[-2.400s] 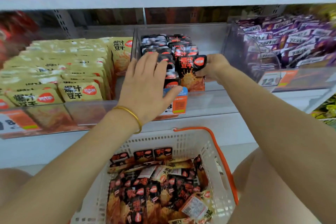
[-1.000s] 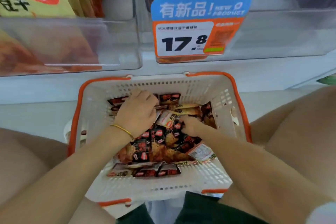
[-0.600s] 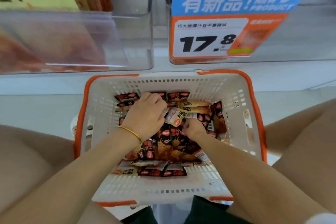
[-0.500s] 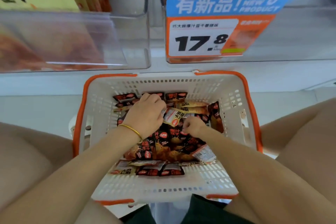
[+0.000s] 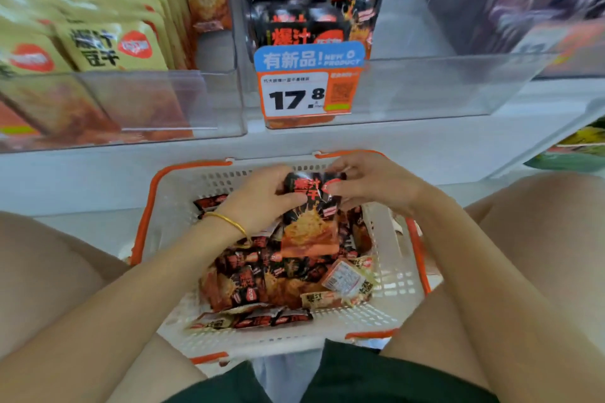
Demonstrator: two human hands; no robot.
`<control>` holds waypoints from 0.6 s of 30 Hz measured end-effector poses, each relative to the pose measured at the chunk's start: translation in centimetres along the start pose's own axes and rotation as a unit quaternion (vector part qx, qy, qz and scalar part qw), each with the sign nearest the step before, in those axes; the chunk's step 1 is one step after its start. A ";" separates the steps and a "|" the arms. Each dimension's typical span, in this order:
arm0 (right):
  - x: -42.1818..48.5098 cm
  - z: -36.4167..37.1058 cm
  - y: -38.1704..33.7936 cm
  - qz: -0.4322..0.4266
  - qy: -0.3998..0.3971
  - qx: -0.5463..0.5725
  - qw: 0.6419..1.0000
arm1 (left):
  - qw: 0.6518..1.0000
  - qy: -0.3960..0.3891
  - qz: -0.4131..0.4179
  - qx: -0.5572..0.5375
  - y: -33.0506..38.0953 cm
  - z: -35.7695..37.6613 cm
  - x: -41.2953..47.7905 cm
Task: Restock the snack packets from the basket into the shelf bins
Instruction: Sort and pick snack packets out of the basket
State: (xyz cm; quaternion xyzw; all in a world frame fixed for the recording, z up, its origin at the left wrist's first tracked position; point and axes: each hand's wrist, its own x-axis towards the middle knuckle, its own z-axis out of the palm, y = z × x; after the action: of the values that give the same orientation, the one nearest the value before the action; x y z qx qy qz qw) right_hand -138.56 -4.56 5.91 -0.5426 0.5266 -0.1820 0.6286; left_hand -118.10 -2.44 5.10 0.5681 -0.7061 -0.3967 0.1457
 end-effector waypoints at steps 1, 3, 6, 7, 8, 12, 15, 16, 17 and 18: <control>-0.9 -0.2 -0.5 -0.006 -0.008 0.008 1.000 | 1.000 0.019 0.013 -0.007 1.1 -0.7 -0.3; -2.7 -0.4 -1.5 -0.031 -0.031 -0.030 0.999 | 0.997 0.042 0.052 -0.023 3.3 -2.0 -0.7; -5.3 -1.0 -4.0 -0.113 -0.031 -0.032 0.993 | 0.988 0.063 0.114 -0.083 7.4 -4.0 -1.7; -6.1 -1.5 -5.1 -0.142 -0.023 -0.015 0.990 | 0.983 0.080 0.131 -0.100 8.6 -4.7 -1.9; -6.9 -2.1 -6.4 -0.166 -0.005 0.003 0.986 | 0.977 0.105 0.149 -0.113 9.7 -5.5 -1.9; -7.5 -5.5 -11.4 -0.238 0.116 0.096 0.960 | 0.925 0.294 0.239 -0.035 13.2 -9.0 -1.6; -5.7 -8.2 -15.0 -0.254 0.227 0.063 0.938 | 0.886 0.350 0.249 0.174 13.2 -10.8 0.3; -4.9 -8.9 -15.8 -0.240 0.258 0.018 0.936 | 0.877 0.348 0.240 0.229 12.8 -11.1 1.0; -3.8 -9.5 -16.4 -0.217 0.277 -0.034 0.935 | 0.873 0.342 0.229 0.261 12.5 -11.2 1.7; -2.5 -9.9 -16.6 -0.188 0.284 -0.084 0.936 | 0.874 0.333 0.218 0.278 12.2 -11.2 2.2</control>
State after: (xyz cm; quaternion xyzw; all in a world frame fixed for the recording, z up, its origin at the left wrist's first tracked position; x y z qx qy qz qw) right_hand -142.28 -13.14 22.97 -0.6077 0.5853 -0.3988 0.3593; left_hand -119.87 -8.41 20.59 0.5154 -0.8030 0.0702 0.2909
